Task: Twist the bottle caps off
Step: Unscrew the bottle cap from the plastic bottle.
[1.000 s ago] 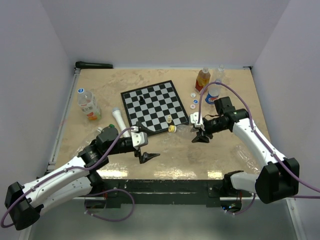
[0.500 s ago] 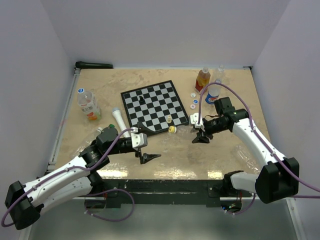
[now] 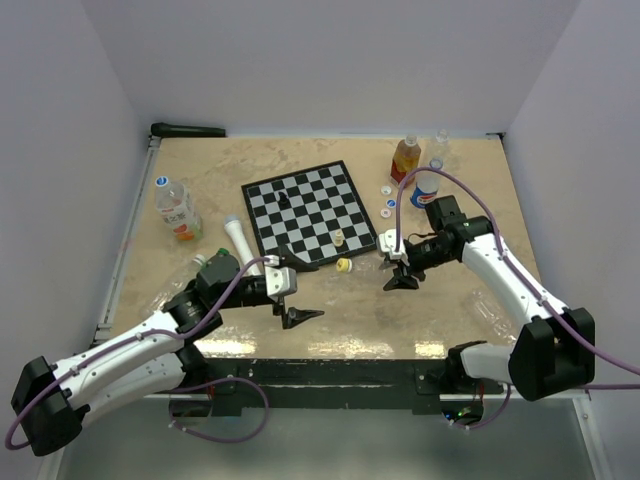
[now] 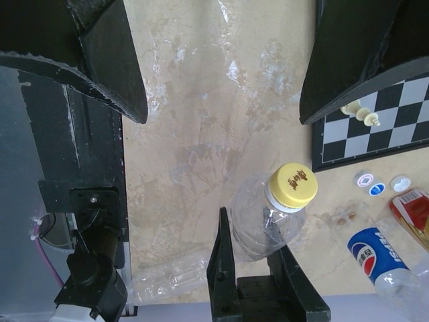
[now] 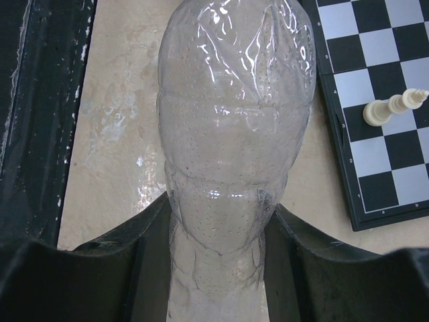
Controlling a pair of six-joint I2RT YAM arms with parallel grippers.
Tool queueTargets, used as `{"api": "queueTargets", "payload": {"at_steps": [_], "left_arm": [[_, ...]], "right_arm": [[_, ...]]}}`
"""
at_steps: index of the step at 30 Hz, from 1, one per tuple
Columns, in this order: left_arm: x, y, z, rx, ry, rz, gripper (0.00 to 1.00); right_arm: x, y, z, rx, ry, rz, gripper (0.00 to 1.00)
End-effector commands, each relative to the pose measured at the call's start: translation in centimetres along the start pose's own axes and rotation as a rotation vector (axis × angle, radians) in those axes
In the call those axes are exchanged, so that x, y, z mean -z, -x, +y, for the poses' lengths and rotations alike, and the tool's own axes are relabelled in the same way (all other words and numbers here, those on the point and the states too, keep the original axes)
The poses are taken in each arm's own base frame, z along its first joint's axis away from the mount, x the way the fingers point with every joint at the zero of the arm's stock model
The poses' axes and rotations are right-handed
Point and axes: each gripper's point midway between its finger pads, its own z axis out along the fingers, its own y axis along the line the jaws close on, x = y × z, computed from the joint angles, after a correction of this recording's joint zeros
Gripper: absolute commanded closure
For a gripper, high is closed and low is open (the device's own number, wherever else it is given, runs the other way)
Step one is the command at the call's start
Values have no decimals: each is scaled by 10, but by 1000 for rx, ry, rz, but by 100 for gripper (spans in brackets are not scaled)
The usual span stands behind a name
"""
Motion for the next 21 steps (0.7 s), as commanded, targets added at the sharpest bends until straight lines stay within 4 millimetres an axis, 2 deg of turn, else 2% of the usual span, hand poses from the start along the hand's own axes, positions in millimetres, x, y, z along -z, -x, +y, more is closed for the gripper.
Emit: {"api": "queueTargets", "payload": {"at_steps": [1,12,21], "left_arm": [[-1,8,-2,-32,-24,-49,1],[-12,13,-4,-18,-51,-110,3],[-40,20,19,-30,-23,-131,14]], "right_arm": [[0,10,4,22,21,-37,100],[1,11,4,42,13,-38,100],[0,11,8,60,26,-35,100]]}}
